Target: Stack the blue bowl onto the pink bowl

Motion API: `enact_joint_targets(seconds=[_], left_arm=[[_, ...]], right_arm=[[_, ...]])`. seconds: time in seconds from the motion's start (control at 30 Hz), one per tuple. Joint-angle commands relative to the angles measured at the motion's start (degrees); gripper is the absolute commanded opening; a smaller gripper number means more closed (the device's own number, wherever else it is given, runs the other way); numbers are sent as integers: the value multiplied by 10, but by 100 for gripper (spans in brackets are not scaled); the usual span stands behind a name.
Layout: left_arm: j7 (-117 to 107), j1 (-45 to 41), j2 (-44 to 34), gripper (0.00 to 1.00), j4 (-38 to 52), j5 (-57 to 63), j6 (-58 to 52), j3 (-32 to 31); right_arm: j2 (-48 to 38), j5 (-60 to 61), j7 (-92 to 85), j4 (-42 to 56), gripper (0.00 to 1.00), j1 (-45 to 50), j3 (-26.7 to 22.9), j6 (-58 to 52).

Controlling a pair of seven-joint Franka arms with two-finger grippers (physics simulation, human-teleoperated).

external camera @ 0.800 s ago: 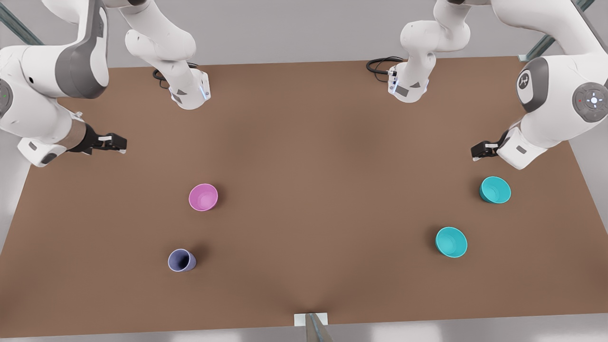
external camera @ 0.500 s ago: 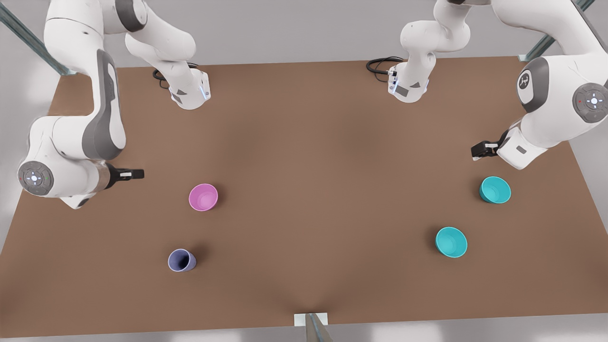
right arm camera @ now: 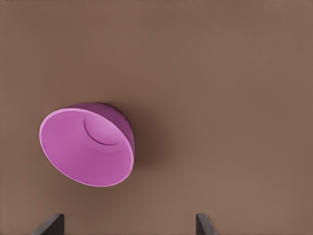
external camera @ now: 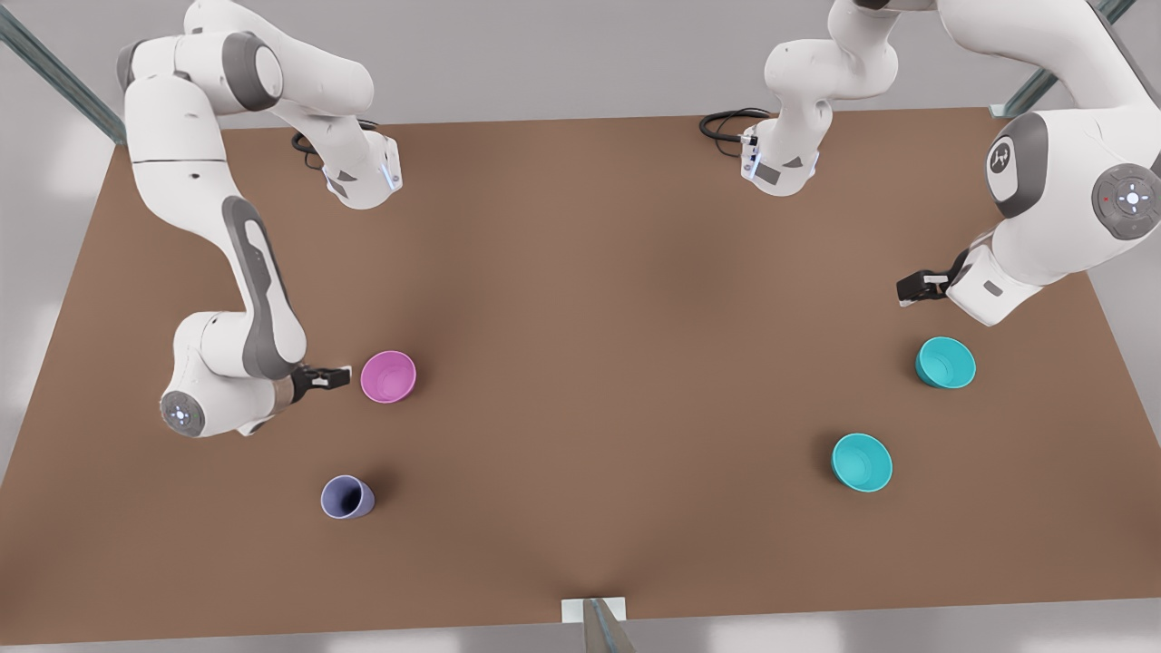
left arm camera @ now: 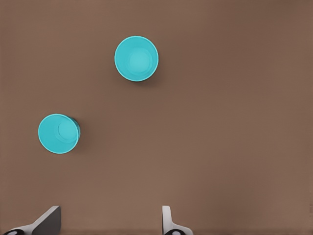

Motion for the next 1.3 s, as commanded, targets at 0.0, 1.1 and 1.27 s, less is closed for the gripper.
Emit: enact_joint_targets(seconds=[0.0, 1.1, 1.27], left_arm=[[-2, 0, -1, 100, 1, 0, -2, 0], [-2, -1, -1, 100, 0, 0, -23, -5], [-2, -1, -1, 100, 0, 0, -23, -5]], right_arm=[[-2, 4, 45, -20, 100, 1, 0, 87], [35, 26, 51, -103, 21, 25, 27, 182], [7, 58, 78, -77, 21, 26, 79, 164]])
